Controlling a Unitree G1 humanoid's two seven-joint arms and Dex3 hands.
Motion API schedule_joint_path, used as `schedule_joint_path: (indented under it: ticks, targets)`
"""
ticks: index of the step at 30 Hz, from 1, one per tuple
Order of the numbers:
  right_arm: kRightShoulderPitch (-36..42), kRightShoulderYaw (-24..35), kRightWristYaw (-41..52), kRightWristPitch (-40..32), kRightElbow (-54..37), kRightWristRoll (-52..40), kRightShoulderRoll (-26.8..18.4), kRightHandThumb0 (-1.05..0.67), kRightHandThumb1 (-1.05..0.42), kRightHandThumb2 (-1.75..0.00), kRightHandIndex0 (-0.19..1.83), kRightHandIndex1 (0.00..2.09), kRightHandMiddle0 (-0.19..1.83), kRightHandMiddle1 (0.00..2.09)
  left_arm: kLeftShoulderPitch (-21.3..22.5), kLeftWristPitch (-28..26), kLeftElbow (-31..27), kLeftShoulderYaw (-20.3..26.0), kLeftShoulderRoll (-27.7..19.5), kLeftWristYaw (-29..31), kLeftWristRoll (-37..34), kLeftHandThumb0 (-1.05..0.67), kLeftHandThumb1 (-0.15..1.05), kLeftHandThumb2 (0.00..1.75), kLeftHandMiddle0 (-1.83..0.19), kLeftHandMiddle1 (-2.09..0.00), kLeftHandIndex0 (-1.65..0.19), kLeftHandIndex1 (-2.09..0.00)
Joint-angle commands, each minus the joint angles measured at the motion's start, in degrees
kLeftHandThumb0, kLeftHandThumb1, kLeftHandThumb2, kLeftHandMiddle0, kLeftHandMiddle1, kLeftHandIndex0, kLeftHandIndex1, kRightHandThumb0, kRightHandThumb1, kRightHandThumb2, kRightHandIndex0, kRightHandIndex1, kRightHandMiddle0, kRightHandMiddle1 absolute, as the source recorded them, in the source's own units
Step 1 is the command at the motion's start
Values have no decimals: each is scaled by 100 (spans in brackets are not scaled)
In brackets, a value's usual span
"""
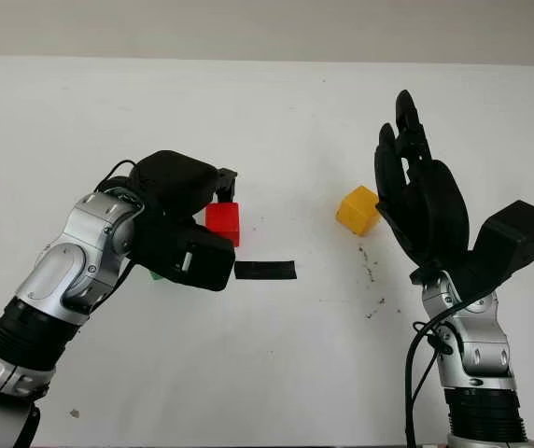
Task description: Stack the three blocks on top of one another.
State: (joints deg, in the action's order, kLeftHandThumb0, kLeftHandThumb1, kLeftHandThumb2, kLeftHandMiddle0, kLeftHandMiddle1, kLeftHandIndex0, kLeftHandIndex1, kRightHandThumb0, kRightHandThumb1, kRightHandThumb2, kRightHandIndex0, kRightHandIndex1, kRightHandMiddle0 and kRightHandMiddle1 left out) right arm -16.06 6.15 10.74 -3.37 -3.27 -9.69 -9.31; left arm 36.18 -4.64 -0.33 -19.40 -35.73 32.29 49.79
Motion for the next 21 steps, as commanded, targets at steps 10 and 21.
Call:
schedule_joint_path:
  ticks: [10,21]
  targets:
    - [20,17,-14,-32,-117,7,-31,-77,-105,-51,-19,0,-19,0,-26,852,132,438,-20,-499,-1156,-37,105,9,-23,-4,-18,-144]
    - [27,5,-59,-103,-153,2,-11,-77,-105,-50,-19,0,-19,0,501,1965,365,559,-405,91,-2073,-44,104,8,-22,-5,-27,-145]
